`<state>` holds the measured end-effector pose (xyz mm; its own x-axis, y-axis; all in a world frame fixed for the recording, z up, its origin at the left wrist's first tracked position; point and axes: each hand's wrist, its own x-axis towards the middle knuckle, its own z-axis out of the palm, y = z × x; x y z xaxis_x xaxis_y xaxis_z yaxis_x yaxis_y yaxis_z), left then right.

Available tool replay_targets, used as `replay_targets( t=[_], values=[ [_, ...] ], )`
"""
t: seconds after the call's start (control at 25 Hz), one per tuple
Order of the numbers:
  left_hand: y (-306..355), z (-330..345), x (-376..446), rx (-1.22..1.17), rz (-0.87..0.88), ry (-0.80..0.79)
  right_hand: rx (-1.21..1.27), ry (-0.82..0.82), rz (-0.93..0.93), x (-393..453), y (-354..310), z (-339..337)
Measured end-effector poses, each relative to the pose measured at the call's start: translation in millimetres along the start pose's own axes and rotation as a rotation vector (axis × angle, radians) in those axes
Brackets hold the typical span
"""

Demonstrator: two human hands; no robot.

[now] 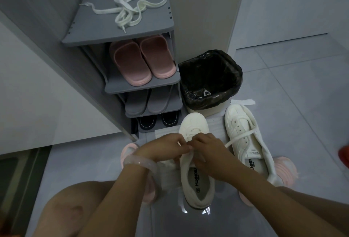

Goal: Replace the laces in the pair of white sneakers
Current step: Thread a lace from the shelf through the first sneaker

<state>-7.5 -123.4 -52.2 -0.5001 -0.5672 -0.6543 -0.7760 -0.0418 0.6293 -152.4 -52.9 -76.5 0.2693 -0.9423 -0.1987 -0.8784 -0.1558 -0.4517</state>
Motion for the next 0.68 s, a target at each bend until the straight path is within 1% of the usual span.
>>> replay_targets(
  t=[0.04,0.08,0.12,0.16,0.24,0.32,0.4,0.44,0.48,0.56,0.64,0.68],
  values=[
    [4,-5,-4,-0.026,0.048,0.048,0.009,-0.017,0.012,1,-1,-1],
    [7,-11,-9,-0.067,0.099,0.102,0.087,-0.01,0.034,3,-3,-2],
    [10,-17,-14,-0.127,0.146,0.151,0.242,-0.005,0.067,3,-6,-7],
    [11,-23,-18,-0.187,0.184,0.188,0.452,0.002,0.105,4,-9,-16],
    [11,-32,-24,-0.238,0.244,0.235,0.844,0.074,0.2,4,-9,-38],
    [9,-34,-28,-0.178,0.298,0.249,1.144,0.203,0.248,3,-3,-60],
    [8,-32,-27,-0.077,0.34,0.269,1.435,0.327,0.231,2,6,-77],
    [7,-30,-26,-0.028,0.341,0.282,1.529,0.358,0.218,2,11,-83],
    [7,-27,-26,0.009,0.317,0.281,1.572,0.374,0.209,3,14,-87],
    [4,-19,-21,0.082,0.218,0.217,1.553,0.38,0.206,2,16,-89],
    [-1,-8,-14,0.263,0.131,0.14,1.502,0.374,0.205,1,15,-88],
    [-3,-3,-10,0.356,0.115,0.125,1.475,0.364,0.202,1,13,-86]
  ],
)
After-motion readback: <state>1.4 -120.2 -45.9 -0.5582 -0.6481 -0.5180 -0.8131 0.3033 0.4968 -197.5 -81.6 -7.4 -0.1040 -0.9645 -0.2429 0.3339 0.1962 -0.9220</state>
